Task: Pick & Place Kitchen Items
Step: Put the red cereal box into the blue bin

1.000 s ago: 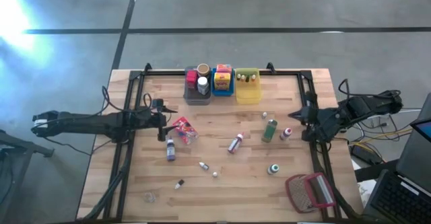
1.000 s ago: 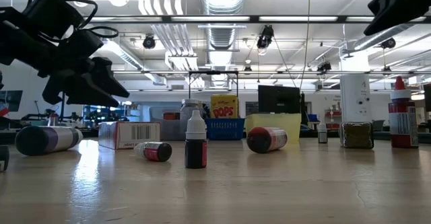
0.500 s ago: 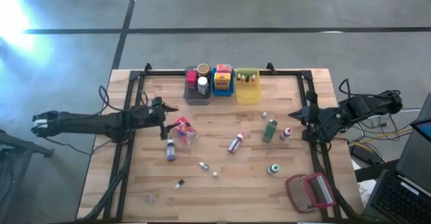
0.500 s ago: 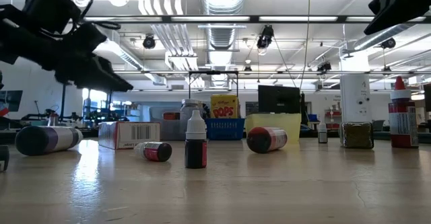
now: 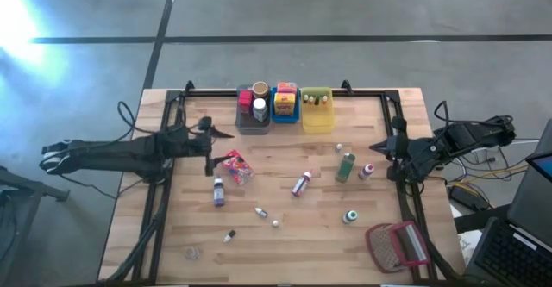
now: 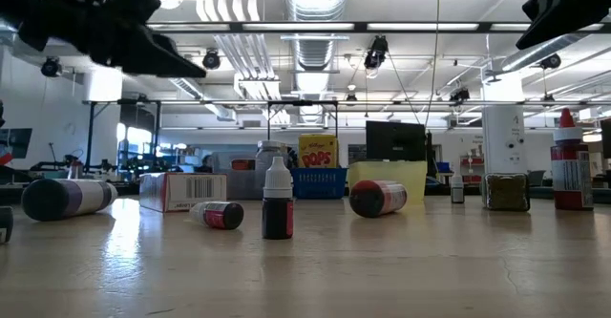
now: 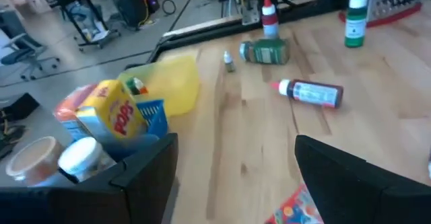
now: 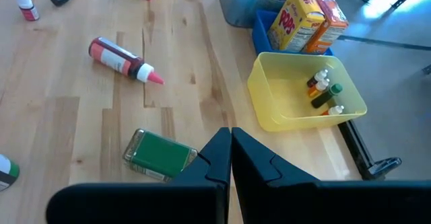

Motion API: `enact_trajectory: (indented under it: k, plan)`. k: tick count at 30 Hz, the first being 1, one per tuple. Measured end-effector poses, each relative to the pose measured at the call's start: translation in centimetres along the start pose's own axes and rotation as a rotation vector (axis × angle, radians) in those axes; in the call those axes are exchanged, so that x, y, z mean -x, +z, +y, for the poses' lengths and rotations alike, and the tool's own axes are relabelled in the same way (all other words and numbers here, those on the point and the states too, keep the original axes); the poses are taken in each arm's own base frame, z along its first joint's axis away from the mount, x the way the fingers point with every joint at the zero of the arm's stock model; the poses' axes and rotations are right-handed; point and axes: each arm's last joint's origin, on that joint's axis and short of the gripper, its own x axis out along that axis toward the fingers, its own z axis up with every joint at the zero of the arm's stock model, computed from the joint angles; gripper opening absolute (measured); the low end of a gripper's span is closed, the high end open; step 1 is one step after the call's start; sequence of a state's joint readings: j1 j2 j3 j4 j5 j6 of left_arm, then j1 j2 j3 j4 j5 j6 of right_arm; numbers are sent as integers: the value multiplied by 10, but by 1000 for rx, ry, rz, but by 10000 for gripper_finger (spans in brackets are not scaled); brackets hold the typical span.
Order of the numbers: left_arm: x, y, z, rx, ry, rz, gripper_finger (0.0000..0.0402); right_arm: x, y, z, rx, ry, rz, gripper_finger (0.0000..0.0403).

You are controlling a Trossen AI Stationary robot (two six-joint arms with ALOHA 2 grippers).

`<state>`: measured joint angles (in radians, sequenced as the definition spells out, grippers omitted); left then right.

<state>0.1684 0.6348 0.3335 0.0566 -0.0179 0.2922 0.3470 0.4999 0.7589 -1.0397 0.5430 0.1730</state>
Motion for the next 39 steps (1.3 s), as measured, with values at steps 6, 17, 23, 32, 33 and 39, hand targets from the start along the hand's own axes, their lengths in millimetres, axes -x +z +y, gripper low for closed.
enact_trajectory:
  k: [6, 17, 23, 32, 33, 39]
  plan:
    - [-8, 28, 10, -56, -13, 185, 305, 0, 0, 0, 0, 0, 0, 8]
    - [-42, 69, 21, -186, -241, 584, 346, 0, 0, 0, -1, 0, -1, 8]
    - [-58, 85, 26, -374, -387, 721, 386, 0, 0, 0, -1, 0, -1, 8]
    - [-85, 68, 20, -446, -534, 882, 387, 0, 0, 0, -1, 0, -1, 8]
    - [-89, 63, 20, -441, -548, 911, 387, 0, 0, 0, -1, 0, -1, 8]
    - [-101, 46, 16, -412, -608, 1018, 389, 0, 0, 0, 0, 0, -1, 8]
